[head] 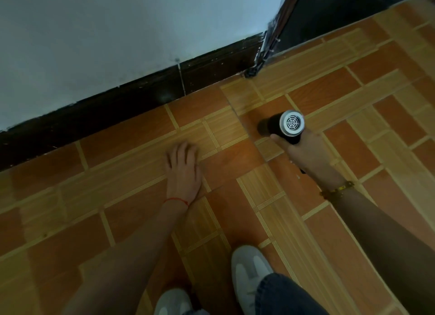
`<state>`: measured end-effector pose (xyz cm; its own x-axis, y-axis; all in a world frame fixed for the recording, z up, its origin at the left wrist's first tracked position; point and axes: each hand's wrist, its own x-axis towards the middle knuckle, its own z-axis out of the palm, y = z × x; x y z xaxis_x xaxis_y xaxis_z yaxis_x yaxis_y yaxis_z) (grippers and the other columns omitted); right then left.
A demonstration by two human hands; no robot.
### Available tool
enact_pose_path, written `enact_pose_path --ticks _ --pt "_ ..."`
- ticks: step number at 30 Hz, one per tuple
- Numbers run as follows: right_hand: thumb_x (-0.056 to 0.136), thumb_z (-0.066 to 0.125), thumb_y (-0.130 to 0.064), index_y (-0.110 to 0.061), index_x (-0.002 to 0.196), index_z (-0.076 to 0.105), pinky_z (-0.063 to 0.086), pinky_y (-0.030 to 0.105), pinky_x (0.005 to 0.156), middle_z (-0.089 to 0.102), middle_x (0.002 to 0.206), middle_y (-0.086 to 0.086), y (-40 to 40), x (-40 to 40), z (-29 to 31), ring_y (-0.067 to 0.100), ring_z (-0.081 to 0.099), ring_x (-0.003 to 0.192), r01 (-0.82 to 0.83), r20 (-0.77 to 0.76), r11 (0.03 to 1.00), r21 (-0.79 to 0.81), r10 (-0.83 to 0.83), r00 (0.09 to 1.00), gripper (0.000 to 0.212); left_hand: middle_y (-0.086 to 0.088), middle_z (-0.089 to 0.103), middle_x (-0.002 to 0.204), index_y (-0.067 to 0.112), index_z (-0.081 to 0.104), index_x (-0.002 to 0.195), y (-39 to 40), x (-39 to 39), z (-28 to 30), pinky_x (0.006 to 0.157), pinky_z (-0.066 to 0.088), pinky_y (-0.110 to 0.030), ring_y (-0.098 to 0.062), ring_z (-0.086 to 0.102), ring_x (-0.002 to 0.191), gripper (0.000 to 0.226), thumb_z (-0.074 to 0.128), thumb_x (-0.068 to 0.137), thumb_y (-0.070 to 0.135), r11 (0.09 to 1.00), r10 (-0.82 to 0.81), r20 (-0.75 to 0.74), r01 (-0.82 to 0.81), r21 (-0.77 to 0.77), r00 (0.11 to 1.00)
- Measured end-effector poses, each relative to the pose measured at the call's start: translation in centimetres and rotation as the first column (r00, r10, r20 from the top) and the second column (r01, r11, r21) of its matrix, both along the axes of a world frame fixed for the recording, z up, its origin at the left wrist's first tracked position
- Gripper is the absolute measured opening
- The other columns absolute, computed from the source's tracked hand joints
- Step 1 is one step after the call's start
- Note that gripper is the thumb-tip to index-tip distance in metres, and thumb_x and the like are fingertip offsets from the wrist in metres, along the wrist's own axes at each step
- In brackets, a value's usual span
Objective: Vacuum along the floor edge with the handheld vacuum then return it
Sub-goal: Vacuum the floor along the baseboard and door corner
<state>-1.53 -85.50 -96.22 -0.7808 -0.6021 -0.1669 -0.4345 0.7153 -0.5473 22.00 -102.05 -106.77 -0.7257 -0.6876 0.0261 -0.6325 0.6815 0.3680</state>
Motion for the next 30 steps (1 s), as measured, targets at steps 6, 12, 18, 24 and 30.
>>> enact_pose_path --ticks 6,12,18,24,30 --pt "0.075 0.054 -0.072 -0.014 0.119 0.054 0.036 0.017 0.057 0.055 0.070 -0.012 3.2 3.8 -0.4 0.008 0.058 0.067 -0.078 0.056 0.997 0.031 0.076 0.996 0.073 -0.011 0.041 0.144 0.014 0.045 0.137 1.6 -1.6 0.0 0.118 0.018 -0.061 -0.031 0.031 0.140 0.046 0.031 0.094 0.025 0.998 -0.062 -0.006 0.062 0.019 0.998" --pt "0.078 0.057 -0.069 -0.013 0.125 0.050 0.036 0.019 0.053 0.057 0.078 -0.010 6.5 4.7 -0.5 0.007 0.054 0.067 0.085 -0.038 0.995 0.060 -0.083 0.996 0.073 -0.012 0.042 0.144 0.014 0.045 0.136 3.0 -2.5 -0.2 0.117 0.019 -0.063 -0.031 0.032 0.140 0.047 0.037 0.091 0.021 0.994 -0.106 0.019 0.106 0.018 0.994" --pt "0.080 0.059 -0.065 -0.014 0.123 0.052 0.031 0.015 0.051 0.051 0.070 -0.016 10.1 5.0 -0.2 0.000 0.050 0.061 0.142 -0.005 0.987 0.079 -0.142 0.990 0.067 -0.011 0.042 0.146 0.016 0.044 0.138 5.4 -4.5 0.1 0.117 0.019 -0.063 -0.030 0.031 0.140 0.050 0.047 0.088 0.017 0.983 -0.181 0.023 0.180 0.016 0.983" --pt "0.081 0.063 -0.059 -0.011 0.118 0.053 0.054 0.033 0.059 0.062 0.074 -0.001 12.4 3.1 1.5 0.017 0.062 0.066 0.211 0.063 0.970 0.118 -0.219 0.974 0.062 -0.012 0.042 0.146 0.016 0.043 0.139 6.5 -5.4 -0.1 0.118 0.016 -0.063 -0.032 0.033 0.140 0.052 0.043 0.087 0.018 0.977 -0.213 0.028 0.213 0.004 0.977" --pt "0.077 0.057 -0.070 -0.019 0.122 0.050 0.045 0.027 0.054 0.058 0.071 -0.006 12.2 4.2 1.3 0.015 0.061 0.068 0.149 0.044 0.964 0.219 -0.163 0.986 0.070 -0.010 0.041 0.146 0.016 0.042 0.139 6.4 -5.7 -0.7 0.116 0.017 -0.064 -0.031 0.032 0.140 0.053 0.044 0.086 0.017 0.985 -0.175 0.013 0.174 0.013 0.985"
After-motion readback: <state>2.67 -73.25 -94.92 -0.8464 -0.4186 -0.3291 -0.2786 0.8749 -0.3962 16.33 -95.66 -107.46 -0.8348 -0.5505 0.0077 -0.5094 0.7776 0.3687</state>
